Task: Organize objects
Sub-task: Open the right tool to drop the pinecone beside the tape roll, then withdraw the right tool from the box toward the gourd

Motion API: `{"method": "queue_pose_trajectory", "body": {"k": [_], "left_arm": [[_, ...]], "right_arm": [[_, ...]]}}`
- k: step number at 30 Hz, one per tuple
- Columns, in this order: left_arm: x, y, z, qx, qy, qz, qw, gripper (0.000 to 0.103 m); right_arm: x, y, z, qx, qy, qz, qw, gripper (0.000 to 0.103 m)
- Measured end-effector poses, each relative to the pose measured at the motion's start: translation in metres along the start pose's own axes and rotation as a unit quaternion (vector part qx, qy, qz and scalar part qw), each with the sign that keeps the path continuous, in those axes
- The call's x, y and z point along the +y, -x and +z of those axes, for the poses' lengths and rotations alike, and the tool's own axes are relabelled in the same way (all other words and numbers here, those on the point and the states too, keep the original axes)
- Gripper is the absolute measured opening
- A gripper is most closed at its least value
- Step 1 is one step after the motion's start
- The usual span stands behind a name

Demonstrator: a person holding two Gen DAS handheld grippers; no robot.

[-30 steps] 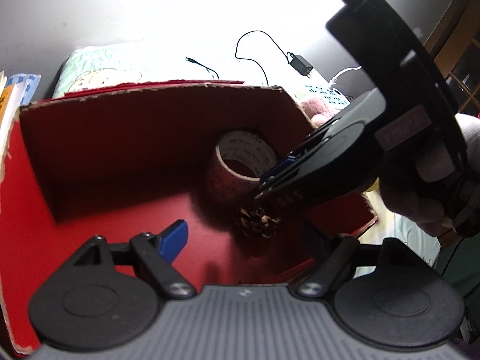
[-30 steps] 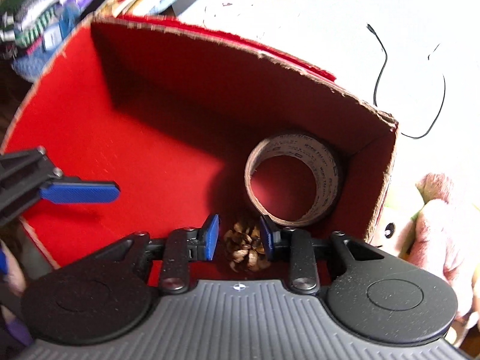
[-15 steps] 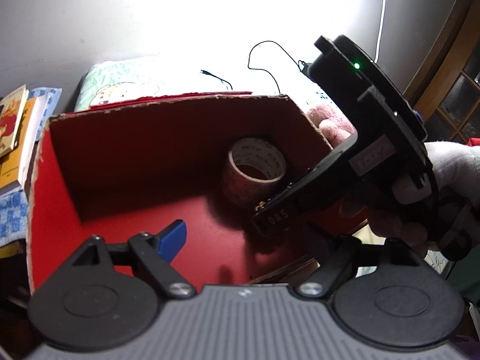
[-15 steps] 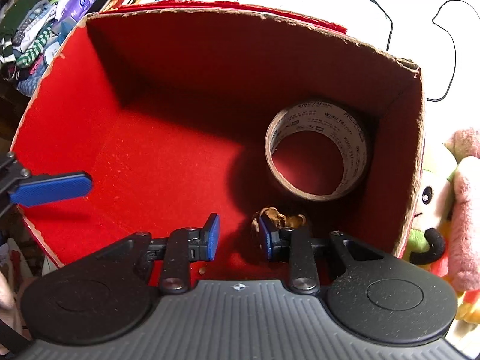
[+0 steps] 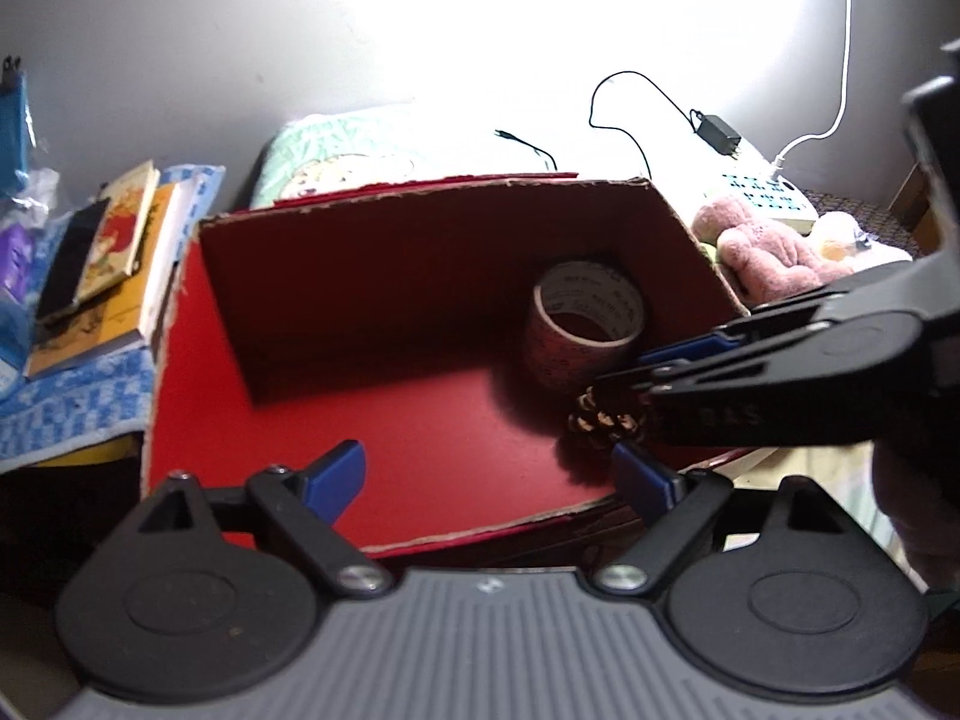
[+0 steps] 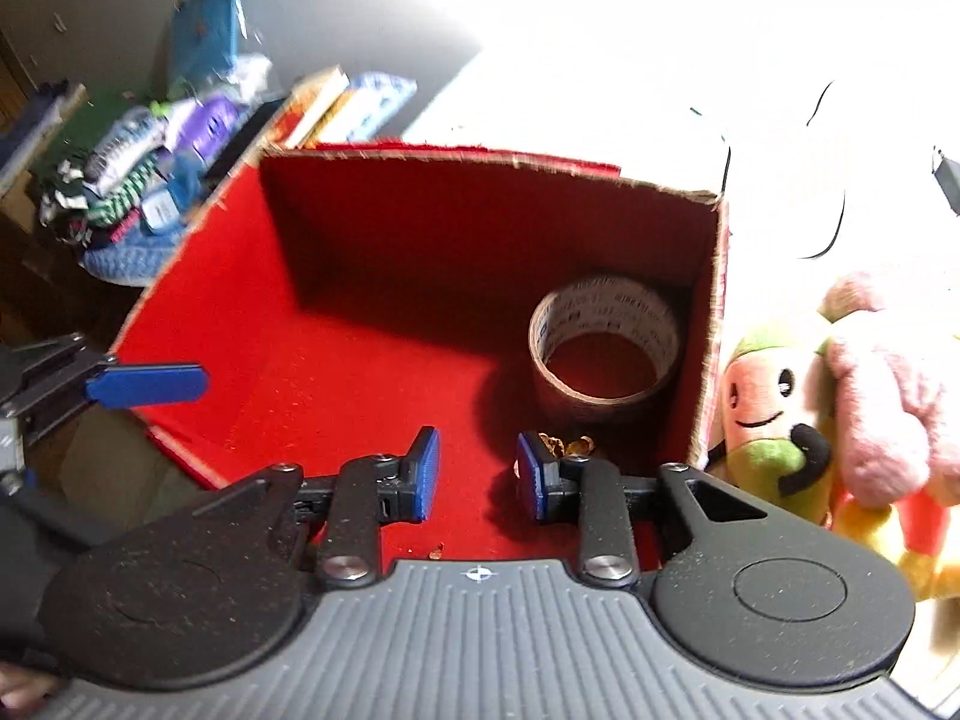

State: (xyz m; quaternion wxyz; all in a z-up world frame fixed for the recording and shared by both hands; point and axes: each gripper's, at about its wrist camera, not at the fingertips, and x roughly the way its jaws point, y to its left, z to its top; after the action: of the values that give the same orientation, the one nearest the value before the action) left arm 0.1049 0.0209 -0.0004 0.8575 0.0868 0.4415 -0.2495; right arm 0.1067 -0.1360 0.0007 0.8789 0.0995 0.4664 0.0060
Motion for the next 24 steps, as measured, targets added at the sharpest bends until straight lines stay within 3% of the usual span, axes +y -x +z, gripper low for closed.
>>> {"method": "queue_pose_trajectory", "body": {"k": [12,15,24], "left_arm": [[-0.023,0.023,-0.008,0.008,-0.010,0.083,0.9965,0.089],[-0.026,0.030,-0.012,0.009,-0.001,0.093,0.9956,0.090],[-0.034,0.050,-0.027,0.005,0.014,0.124,0.9922,0.090]], "right_arm": [[-0.011,0.034,-0.033,-0.101,-0.054,-0.013,0.993,0.034],[-0.013,0.047,-0.041,-0.113,-0.070,0.006,0.991,0.046],[-0.008,0.069,-0.067,-0.118,-0.066,0.024,0.991,0.046]]}}
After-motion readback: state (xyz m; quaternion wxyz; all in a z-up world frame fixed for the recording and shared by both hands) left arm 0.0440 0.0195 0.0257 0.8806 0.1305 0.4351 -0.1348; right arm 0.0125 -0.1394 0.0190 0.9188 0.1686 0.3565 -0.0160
